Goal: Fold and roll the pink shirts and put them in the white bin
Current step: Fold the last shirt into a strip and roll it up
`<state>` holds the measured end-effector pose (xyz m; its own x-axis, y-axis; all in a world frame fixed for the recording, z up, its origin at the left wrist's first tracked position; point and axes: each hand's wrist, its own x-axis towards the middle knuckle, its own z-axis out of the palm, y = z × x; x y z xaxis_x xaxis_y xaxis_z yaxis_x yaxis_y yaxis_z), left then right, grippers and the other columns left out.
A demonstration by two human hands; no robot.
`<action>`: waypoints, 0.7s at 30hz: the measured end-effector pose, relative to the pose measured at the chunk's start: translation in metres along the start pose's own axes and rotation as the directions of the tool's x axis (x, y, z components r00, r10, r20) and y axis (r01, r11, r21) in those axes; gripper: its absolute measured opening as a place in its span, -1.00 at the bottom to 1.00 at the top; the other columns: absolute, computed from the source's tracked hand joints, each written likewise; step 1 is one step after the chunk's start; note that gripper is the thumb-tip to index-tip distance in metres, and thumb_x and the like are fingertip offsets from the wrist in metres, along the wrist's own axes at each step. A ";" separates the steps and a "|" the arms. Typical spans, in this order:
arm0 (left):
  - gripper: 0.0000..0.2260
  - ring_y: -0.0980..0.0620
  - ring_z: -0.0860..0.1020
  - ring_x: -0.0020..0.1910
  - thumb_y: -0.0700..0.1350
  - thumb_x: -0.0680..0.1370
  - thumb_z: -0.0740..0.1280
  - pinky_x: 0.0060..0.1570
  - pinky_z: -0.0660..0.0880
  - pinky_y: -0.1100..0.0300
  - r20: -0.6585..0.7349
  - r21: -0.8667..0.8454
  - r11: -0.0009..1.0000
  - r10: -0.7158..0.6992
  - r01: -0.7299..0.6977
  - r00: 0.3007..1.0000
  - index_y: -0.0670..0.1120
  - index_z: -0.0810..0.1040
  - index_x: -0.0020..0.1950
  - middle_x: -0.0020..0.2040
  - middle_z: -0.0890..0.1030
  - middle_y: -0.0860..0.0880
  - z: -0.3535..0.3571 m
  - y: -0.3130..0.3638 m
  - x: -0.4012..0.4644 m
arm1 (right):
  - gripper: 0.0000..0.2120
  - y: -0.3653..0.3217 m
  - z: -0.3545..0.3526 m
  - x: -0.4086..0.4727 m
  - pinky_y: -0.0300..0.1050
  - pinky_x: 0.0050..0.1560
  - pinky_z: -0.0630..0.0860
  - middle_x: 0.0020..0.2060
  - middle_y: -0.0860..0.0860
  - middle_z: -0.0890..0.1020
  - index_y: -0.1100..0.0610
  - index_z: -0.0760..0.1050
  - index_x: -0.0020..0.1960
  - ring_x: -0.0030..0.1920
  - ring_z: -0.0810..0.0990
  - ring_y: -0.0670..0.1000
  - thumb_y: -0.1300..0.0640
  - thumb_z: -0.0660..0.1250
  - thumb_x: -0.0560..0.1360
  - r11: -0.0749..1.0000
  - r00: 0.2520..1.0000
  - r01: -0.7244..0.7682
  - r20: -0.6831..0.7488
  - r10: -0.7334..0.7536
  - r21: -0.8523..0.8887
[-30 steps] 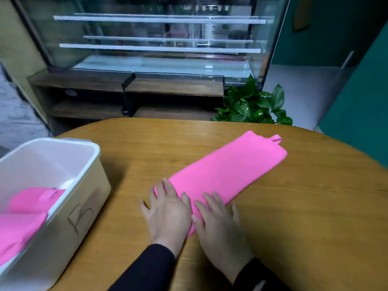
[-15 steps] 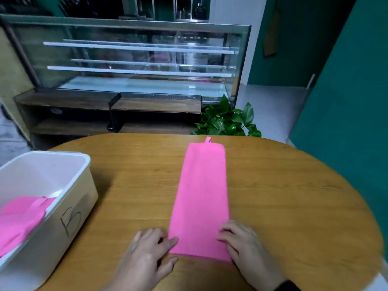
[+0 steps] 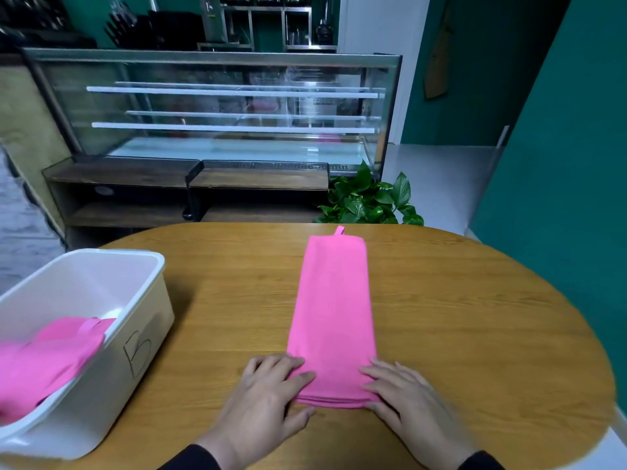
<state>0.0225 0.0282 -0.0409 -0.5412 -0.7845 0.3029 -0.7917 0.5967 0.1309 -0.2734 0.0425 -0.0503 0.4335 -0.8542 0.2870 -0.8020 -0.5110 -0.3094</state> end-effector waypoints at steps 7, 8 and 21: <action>-0.69 0.13 0.45 0.27 0.22 0.55 0.32 0.23 0.28 0.13 -0.051 -0.030 0.999 0.038 -0.039 0.998 0.15 0.54 0.24 0.22 0.50 0.16 -0.004 0.001 0.002 | -0.55 -0.008 0.002 0.011 -0.23 0.23 0.43 0.08 -0.42 0.52 -0.22 0.52 0.12 0.26 0.41 -0.38 -0.38 -0.06 0.62 0.967 0.979 -0.161 -0.091 0.181 0.196; -0.71 0.14 0.45 0.26 0.19 0.55 0.33 0.21 0.29 0.13 -0.061 -0.036 0.998 0.055 -0.058 0.997 0.14 0.55 0.22 0.21 0.51 0.17 -0.003 0.000 0.002 | -0.58 -0.008 0.001 0.009 -0.23 0.22 0.45 0.06 -0.42 0.52 -0.23 0.51 0.11 0.23 0.45 -0.33 -0.38 -0.05 0.61 0.957 0.975 -0.180 -0.089 0.204 0.227; -0.73 0.21 0.46 -0.07 0.16 0.65 0.21 0.03 0.36 0.21 -0.051 -0.450 0.886 -0.156 0.117 0.986 0.05 0.55 -0.11 -0.15 0.55 0.18 0.002 -0.010 0.005 | -0.65 -0.025 -0.006 0.000 -0.21 0.13 0.39 -0.04 -0.32 0.59 -0.18 0.56 -0.03 0.13 0.52 -0.22 -0.32 0.08 0.62 0.964 0.987 -0.127 -0.066 0.146 0.233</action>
<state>0.0267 0.0180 -0.0419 -0.3956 -0.8584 0.3266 -0.6370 0.5127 0.5757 -0.2552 0.0556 -0.0371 0.2841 -0.9113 0.2979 -0.7327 -0.4068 -0.5455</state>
